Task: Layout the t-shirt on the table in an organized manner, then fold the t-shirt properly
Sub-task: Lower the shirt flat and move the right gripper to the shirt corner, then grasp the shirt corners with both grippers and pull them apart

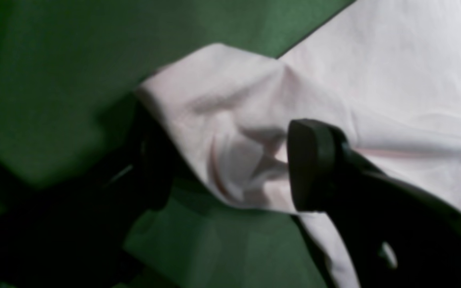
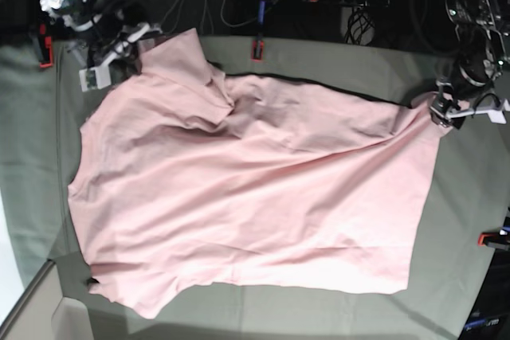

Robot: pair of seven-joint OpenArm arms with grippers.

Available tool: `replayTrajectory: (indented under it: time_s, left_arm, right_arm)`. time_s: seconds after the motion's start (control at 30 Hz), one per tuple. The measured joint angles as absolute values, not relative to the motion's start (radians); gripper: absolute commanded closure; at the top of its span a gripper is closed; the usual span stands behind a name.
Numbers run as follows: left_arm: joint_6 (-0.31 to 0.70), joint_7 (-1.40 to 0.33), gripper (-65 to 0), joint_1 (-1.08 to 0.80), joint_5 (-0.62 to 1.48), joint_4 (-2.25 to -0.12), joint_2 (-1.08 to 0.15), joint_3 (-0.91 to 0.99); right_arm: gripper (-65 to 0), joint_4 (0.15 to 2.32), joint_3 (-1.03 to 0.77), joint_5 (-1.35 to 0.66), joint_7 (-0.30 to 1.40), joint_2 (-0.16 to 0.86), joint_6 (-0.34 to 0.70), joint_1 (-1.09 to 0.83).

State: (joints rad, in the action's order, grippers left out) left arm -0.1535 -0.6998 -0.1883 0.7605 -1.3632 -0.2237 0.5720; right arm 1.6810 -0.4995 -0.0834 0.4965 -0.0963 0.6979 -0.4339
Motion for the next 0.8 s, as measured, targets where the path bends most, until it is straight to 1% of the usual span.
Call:
replayTrajectory:
  time_s: [0.13,0.3,0.5,0.6,0.77,0.8]
  left_arm:
    - [-0.154,-0.698,-42.0,-0.212,0.767,-1.375,-0.227,0.570]
    - [-0.154,-0.699,-42.0,-0.264,0.761,-1.465,-0.219,0.567]
    - [-0.154,-0.699,-42.0,-0.306,0.768,-1.568,-0.186,0.496]
    - [-0.154,-0.700,-42.0,-0.310,0.768,-1.573,-0.186,0.461]
    - [-0.154,-0.699,-42.0,-0.316,0.763,-1.570,-0.195,0.461]
    - [-0.154,-0.699,-42.0,-0.318,0.764,-1.570,-0.197,0.461]
  right_arm:
    - [0.0,1.681,-0.605,-0.075,0.498,-0.056,0.696,-0.387]
    - [0.0,1.675,-0.707,-0.075,0.497,-0.022,0.695,-0.327]
    - [0.0,1.626,-0.711,-0.075,0.500,0.025,0.698,-0.284]
    - [0.0,1.587,-0.709,-0.075,0.501,0.038,0.698,-0.252]
    - [-0.1,1.570,-0.707,-0.075,0.496,0.043,0.698,-0.210]
    - [-2.7,1.562,-0.701,-0.075,0.498,0.054,0.698,-0.208]
